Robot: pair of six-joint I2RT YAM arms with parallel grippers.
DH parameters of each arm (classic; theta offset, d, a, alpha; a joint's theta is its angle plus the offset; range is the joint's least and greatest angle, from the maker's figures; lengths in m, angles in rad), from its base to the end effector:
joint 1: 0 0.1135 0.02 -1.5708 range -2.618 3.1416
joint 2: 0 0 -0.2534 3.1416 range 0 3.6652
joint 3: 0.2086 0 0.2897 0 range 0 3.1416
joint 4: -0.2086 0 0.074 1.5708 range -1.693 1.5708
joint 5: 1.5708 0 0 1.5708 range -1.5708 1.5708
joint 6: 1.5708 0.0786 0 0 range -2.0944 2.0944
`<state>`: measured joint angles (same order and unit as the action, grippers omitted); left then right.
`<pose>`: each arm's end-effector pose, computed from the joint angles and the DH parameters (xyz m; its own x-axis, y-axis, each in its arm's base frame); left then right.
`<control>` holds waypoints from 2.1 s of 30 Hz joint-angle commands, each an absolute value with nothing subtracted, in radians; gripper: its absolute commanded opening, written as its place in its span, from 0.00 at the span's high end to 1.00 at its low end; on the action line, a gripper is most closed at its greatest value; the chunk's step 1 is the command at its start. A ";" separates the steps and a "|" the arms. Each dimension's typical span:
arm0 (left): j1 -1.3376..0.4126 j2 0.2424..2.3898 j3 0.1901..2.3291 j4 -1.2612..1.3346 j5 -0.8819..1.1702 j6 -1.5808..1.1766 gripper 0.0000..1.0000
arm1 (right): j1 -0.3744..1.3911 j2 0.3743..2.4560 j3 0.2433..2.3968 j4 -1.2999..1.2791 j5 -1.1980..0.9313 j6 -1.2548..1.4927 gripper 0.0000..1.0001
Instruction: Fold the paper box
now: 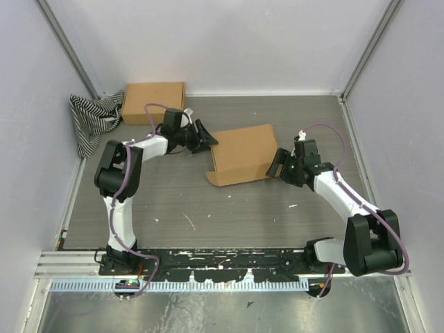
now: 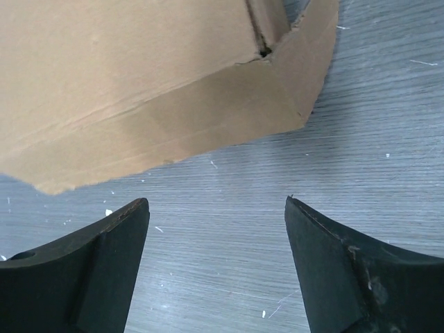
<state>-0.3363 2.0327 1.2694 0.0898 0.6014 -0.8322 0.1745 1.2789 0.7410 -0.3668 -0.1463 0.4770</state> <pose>0.4457 -0.2029 0.1012 -0.9063 -0.3290 -0.2653 0.0289 0.5780 -0.8156 0.3082 0.0660 0.1432 -0.8075 0.3189 -0.4963 0.1241 0.9143 0.3855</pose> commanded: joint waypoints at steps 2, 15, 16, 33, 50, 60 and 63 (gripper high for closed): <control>-0.341 2.152 1.514 0.068 0.605 -0.881 0.39 | 0.171 1.217 0.760 -0.334 -0.217 0.444 0.16; -0.331 2.138 1.726 -0.127 0.553 -0.791 0.15 | 0.045 1.515 1.155 -0.430 -0.188 0.399 0.12; -0.335 2.095 1.643 -0.085 0.553 -0.783 0.07 | 0.015 1.539 1.169 -0.421 -0.208 0.396 0.12; -0.423 1.858 1.261 -0.030 0.437 -0.594 0.05 | -0.092 1.673 0.874 0.015 -0.584 0.495 0.15; -0.471 1.867 1.223 -0.089 0.366 -0.558 0.07 | -0.090 1.402 0.811 -0.246 -0.573 0.385 0.17; -0.471 1.858 1.166 -0.067 0.365 -0.564 0.07 | 0.038 1.299 0.747 -0.293 -0.428 0.399 0.18; -0.472 1.859 1.155 -0.053 0.376 -0.573 0.07 | 0.119 1.299 0.747 -0.300 -0.354 0.417 0.18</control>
<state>-0.4721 1.8893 1.1786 -0.0807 0.3676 -0.5724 0.0395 1.3323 0.7410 -0.2996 -0.4549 0.4034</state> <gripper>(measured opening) 0.928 0.824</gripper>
